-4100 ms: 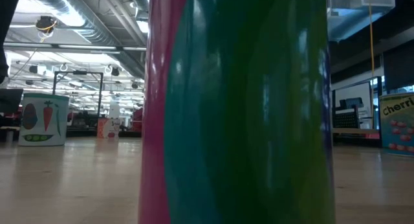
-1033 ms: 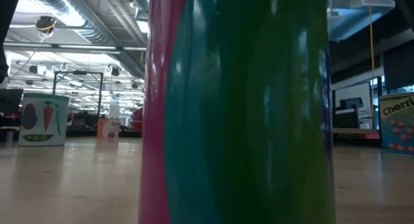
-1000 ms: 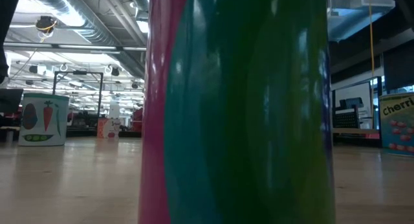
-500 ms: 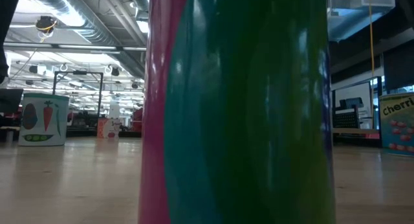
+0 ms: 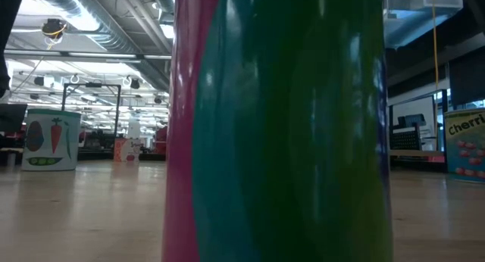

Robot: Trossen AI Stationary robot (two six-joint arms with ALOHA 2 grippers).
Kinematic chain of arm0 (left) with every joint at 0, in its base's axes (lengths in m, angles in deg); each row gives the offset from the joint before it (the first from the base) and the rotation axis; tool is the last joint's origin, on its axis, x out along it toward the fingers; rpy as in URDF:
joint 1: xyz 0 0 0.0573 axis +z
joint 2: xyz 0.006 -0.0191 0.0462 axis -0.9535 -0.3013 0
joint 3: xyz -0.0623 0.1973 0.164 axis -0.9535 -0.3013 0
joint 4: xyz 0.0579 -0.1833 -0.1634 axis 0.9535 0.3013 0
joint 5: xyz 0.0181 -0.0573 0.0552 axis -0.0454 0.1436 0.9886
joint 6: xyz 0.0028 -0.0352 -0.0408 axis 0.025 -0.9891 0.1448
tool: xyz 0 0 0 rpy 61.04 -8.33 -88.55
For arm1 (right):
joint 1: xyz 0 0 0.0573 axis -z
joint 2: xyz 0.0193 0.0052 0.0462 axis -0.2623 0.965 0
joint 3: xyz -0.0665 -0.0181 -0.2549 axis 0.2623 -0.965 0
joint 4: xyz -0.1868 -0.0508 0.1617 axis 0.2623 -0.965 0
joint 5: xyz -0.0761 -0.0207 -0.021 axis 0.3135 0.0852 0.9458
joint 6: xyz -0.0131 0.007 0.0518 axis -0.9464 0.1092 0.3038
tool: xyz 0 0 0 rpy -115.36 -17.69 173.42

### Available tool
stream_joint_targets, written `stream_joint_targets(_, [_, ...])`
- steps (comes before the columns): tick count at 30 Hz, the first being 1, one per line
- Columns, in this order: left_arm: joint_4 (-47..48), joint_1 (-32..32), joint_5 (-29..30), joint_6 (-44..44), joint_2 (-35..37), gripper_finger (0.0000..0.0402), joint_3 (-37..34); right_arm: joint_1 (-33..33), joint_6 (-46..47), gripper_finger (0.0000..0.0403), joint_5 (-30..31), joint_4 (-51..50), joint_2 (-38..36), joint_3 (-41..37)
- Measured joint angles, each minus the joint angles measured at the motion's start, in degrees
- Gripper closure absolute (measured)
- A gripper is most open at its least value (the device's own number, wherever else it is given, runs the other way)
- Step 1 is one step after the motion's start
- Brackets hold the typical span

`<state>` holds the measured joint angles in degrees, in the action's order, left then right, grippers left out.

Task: Pick and place cans onto a shelf
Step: Put the top canned cherries on the shelf

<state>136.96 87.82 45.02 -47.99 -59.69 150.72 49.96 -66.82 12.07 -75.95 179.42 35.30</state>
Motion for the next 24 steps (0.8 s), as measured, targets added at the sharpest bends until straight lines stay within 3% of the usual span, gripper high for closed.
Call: stream_joint_targets(24, [0.0,0.0,0.0,0.0,0.0,0.0376,0.0,0.4,-0.1,0.0402,3.1,2.8,3.4,0.0])
